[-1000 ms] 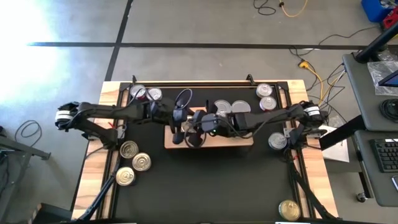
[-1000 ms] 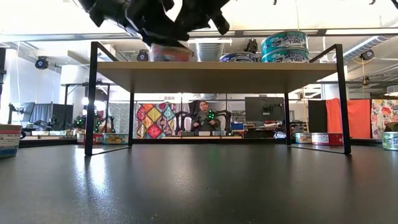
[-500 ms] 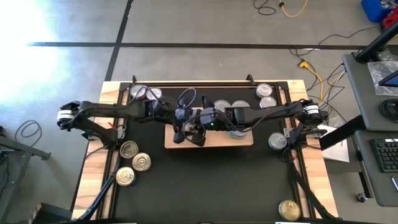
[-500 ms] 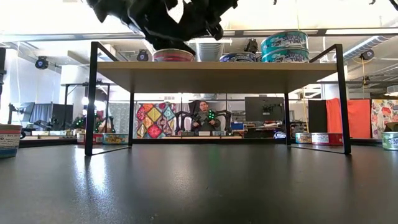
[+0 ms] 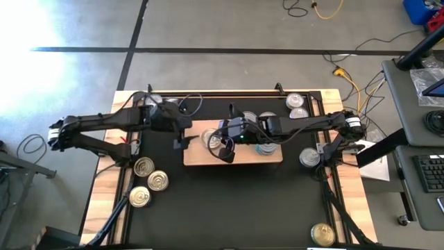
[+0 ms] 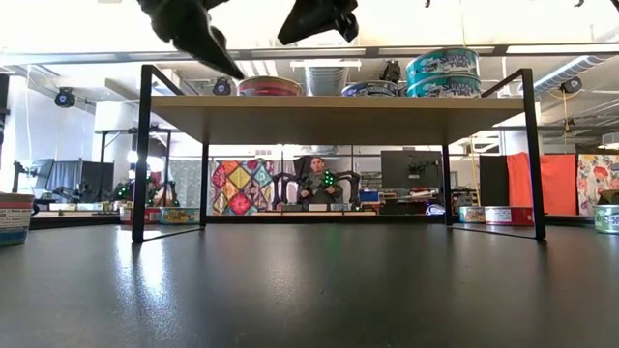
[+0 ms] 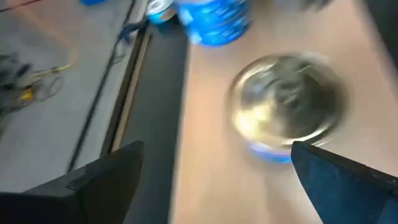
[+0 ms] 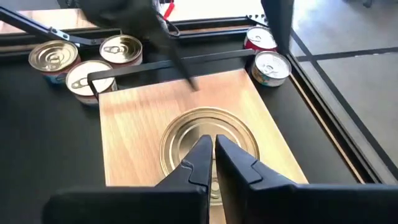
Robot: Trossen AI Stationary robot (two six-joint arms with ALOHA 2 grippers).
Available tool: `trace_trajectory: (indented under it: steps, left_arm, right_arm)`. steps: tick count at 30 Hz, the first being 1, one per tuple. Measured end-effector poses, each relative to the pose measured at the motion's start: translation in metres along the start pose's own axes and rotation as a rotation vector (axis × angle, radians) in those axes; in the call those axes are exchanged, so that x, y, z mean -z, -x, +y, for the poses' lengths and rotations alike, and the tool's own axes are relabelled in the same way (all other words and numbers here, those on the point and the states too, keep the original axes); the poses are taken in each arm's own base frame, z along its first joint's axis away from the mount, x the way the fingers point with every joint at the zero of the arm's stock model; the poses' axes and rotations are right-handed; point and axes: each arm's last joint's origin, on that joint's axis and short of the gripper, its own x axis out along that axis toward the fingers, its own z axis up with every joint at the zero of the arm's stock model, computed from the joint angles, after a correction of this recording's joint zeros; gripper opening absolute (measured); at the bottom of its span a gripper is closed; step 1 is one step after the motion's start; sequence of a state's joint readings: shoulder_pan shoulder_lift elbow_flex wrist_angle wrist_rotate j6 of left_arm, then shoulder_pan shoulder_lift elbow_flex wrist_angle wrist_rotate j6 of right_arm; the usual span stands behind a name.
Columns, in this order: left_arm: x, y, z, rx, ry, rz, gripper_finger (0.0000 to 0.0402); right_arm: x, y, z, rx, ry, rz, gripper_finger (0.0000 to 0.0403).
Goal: Stack canned seafood by type on shelf
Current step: Put the blue pink tuna can on the shelf
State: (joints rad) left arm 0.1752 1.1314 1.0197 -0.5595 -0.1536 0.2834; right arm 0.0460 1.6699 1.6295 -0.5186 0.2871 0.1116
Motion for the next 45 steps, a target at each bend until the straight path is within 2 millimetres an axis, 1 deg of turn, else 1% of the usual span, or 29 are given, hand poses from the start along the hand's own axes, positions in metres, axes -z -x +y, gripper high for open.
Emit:
trace_trajectory:
  steps: [3,8,12,18,23,30,33,36,39,43,45]
  left_arm:
    - [0.005,-0.007,0.000,-0.032,-0.026,0.041,0.0389]
    - [0.008,-0.023,-0.005,-0.009,-0.076,0.113,0.0388]
    - [0.006,-0.031,-0.007,-0.004,-0.050,0.133,0.0388]
    - [-0.001,-0.033,-0.015,0.078,-0.034,0.098,0.0388]
    - [-0.007,-0.032,-0.025,0.161,0.022,0.046,0.0388]
    - [-0.019,-0.029,-0.033,0.168,0.053,-0.058,0.0388]
    - [-0.021,-0.023,-0.033,0.137,0.057,-0.042,0.0388]
    - [-0.028,-0.007,-0.027,0.114,0.078,-0.042,0.0388]
    - [-0.036,0.011,-0.020,0.099,0.094,-0.063,0.0388]
    - [-0.047,0.040,-0.009,0.046,0.126,-0.146,0.0388]
    - [-0.052,0.054,-0.003,0.017,0.158,-0.181,0.0388]
  right_arm:
    - [0.000,0.000,0.000,0.000,-0.005,0.003,0.0013]
    - [0.001,0.001,0.002,-0.002,-0.058,0.005,0.0013]
    - [0.001,0.002,0.005,-0.011,-0.092,0.008,0.0013]
    - [0.008,0.004,0.008,-0.007,-0.108,0.067,0.0013]
    - [0.016,0.005,0.007,0.011,-0.123,0.147,0.0013]
    - [0.014,0.002,0.005,0.020,-0.089,0.126,0.0013]
    - [0.013,0.001,0.002,0.041,-0.096,0.109,0.0013]
    - [0.012,-0.001,0.000,0.042,-0.104,0.095,0.0013]
    - [0.014,-0.010,0.004,0.012,-0.089,0.094,0.0013]
    - [0.026,-0.031,0.011,-0.044,-0.063,0.158,0.0013]
    - [0.028,-0.034,0.011,-0.038,-0.048,0.178,0.0013]
